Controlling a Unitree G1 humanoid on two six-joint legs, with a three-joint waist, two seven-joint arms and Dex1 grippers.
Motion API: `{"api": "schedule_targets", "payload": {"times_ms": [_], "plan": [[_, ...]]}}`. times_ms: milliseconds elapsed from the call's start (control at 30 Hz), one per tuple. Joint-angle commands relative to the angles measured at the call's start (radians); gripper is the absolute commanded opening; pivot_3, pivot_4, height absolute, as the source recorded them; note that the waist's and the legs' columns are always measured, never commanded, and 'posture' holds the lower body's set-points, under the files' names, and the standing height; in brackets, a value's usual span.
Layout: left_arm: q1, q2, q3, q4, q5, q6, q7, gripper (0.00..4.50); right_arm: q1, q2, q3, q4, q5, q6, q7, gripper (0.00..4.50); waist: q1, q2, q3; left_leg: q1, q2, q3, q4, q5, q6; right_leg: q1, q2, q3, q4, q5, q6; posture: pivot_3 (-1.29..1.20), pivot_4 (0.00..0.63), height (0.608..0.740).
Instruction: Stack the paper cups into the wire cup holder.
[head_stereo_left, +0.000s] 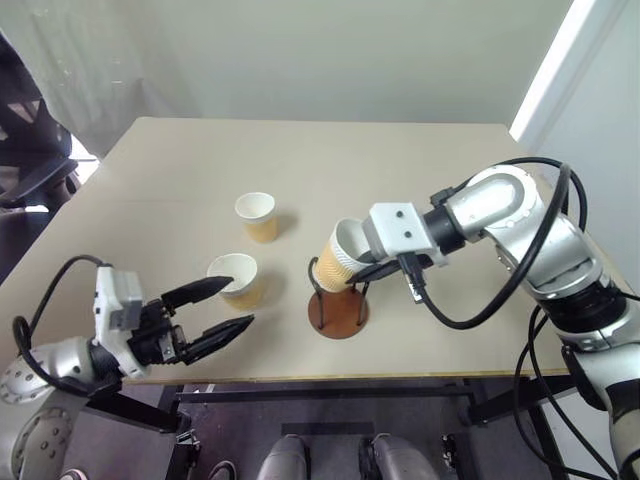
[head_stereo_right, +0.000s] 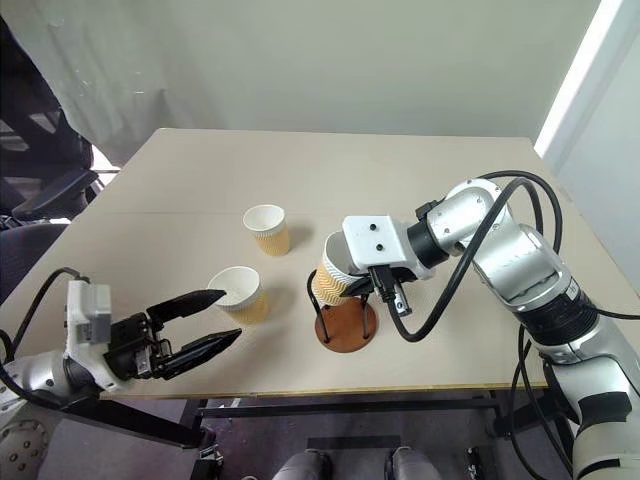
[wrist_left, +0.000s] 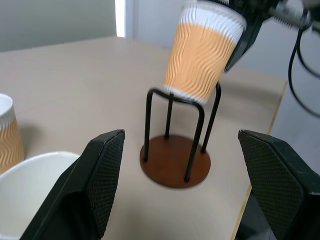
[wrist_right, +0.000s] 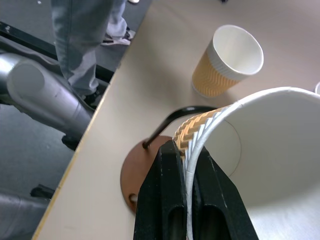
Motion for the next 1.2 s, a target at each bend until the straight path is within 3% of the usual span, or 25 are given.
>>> {"api": "schedule_targets", "payload": {"times_ms": [33,667,767,967,1100,1200], "plan": [[0.039,-0.051,0.031,-0.056,-0.064,-0.021,0.01,3.9,-0.006,-0.001,0.003,0.003,-0.021,-0.021,0.009,0.04,-0.001,0.0,0.0,0.0,0.0,0.0,0.0,0.0,0.0,0.0,0.0,0.0,0.0,0.0,0.0,0.0,0.15,0.74],[0.087,-0.053,0.025,-0.042,-0.03,-0.048,0.023,3.9,-0.009,0.025,0.011,-0.004,-0.045,-0.045,0.046,0.04,-0.001,0.0,0.0,0.001,0.001,0.0,0.002,0.0,0.001,0.002,0.001,0.0,0.0,0.0,0.001,0.0,0.15,0.74],[0.083,-0.05,0.025,-0.037,-0.027,-0.049,0.022,3.9,-0.011,0.032,0.013,0.002,-0.051,-0.049,0.041,0.66,-0.001,0.0,0.0,0.001,0.001,0.0,0.001,0.0,0.001,0.002,0.001,0.0,0.0,0.0,0.001,0.0,0.15,0.74],[0.076,-0.043,0.038,-0.033,-0.03,-0.049,0.021,3.9,-0.02,0.047,0.002,0.014,-0.06,-0.052,0.032,2.68,-0.001,0.0,0.0,0.001,0.001,0.0,0.002,0.0,0.001,0.002,0.001,0.0,0.0,0.0,0.001,0.0,0.15,0.74],[0.037,-0.005,0.095,-0.018,-0.073,-0.025,0.039,3.9,-0.057,0.025,-0.056,0.035,-0.022,-0.067,0.066,2.68,0.0,0.0,0.0,0.001,0.001,0.0,0.002,0.0,0.001,0.002,0.001,0.0,0.0,0.0,0.001,0.0,0.15,0.74],[-0.036,0.077,0.143,0.021,-0.098,0.021,0.075,3.9,-0.08,0.0,-0.146,0.064,0.063,-0.08,0.106,2.68,0.004,0.0,0.0,0.001,0.001,0.0,0.001,0.0,0.001,0.002,0.001,0.0,0.0,0.0,0.0,0.0,0.15,0.74]]}}
